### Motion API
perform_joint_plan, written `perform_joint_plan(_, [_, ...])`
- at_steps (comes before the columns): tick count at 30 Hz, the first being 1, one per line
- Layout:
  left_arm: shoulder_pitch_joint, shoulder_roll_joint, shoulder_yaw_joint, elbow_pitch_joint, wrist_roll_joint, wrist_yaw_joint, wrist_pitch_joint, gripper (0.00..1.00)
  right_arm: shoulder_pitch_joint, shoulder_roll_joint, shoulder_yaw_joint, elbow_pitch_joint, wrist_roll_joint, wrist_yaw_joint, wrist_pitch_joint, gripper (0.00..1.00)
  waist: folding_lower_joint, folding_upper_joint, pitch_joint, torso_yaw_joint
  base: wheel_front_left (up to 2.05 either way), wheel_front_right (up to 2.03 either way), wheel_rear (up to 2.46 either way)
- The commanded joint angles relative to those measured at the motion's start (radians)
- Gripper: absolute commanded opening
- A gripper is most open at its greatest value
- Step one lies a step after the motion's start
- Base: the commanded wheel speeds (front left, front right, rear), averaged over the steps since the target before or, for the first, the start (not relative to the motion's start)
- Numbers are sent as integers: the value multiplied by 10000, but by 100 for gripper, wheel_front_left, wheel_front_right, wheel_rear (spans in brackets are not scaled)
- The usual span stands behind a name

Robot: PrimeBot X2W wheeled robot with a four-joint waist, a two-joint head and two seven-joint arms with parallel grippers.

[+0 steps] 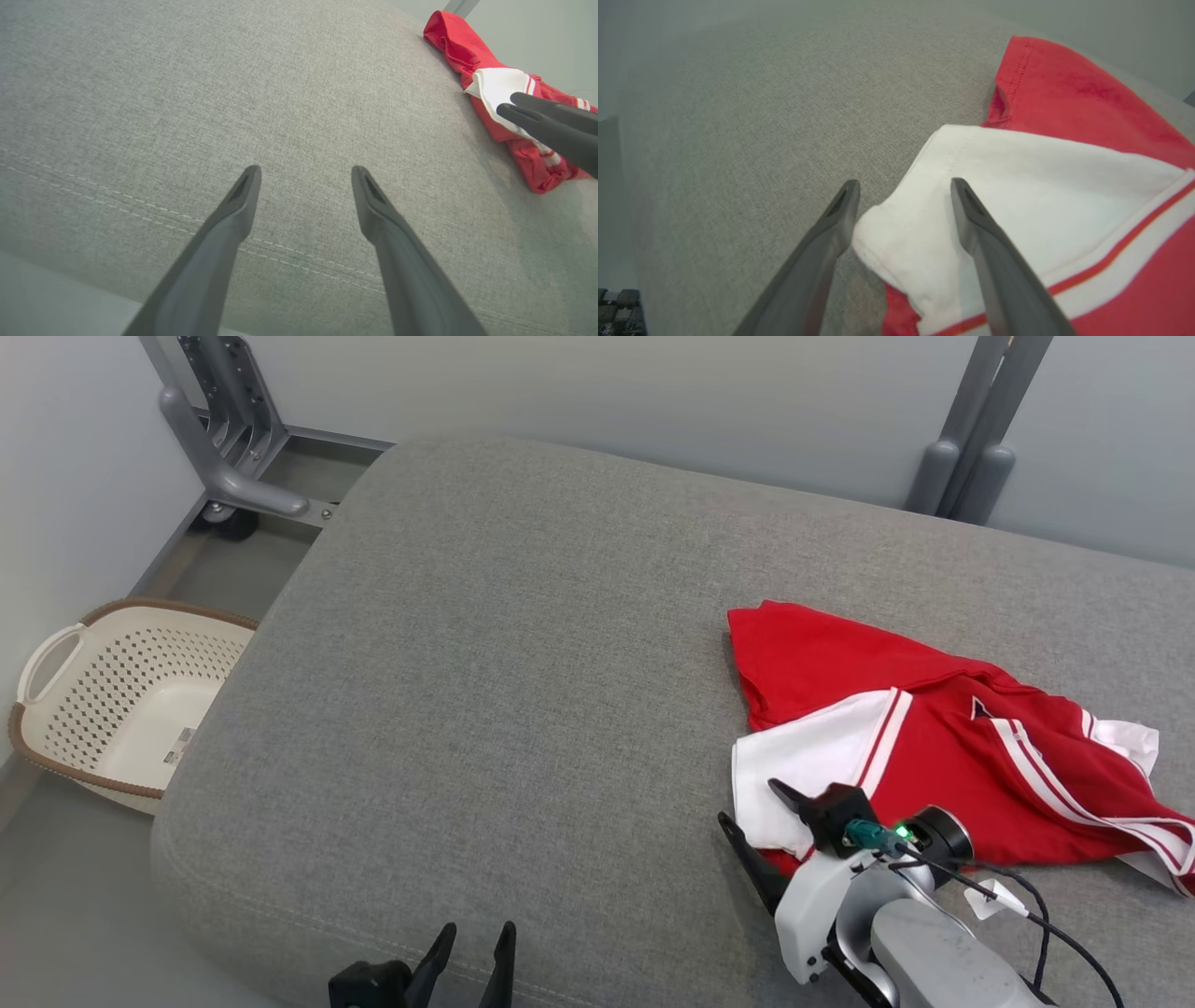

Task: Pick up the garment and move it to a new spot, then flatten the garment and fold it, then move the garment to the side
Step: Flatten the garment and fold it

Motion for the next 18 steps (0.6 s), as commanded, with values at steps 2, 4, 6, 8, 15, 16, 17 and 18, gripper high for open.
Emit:
perform_joint_plan(2, [157,21,-42,1,-78,71,3,100,163,-154,340,-20,116,-8,-71,100,0,0,16,-44,0,0,0])
perform_joint_plan(4, [160,21,-57,28,-100,80,3,100,207,-234,656,-30,118,-8,-99,100,0,0,1,-119,0,0,0])
perform_joint_plan(6, [145,21,-80,69,-130,87,3,100,176,-326,932,1,8,-7,-111,100,0,0,-2,-193,0,0,0])
perform_joint_plan(8, [91,21,-113,90,-161,98,3,100,91,-391,1103,104,-123,-8,-108,100,0,0,0,-241,0,0,0])
perform_joint_plan(15, [-74,21,-268,80,-267,134,3,100,-208,-273,805,601,-609,-8,-143,100,0,0,40,-230,0,0,0])
perform_joint_plan(16, [-68,21,-272,84,-271,131,3,100,-232,-234,718,666,-629,-8,-148,73,0,0,45,-216,0,0,0])
perform_joint_plan(17, [-54,21,-267,93,-289,136,3,100,-273,-194,605,696,-653,-8,-154,41,0,0,50,-201,0,0,0])
perform_joint_plan(18, [-42,21,-259,98,-298,138,3,100,-321,-162,486,716,-686,-8,-157,12,0,0,54,-188,0,0,0])
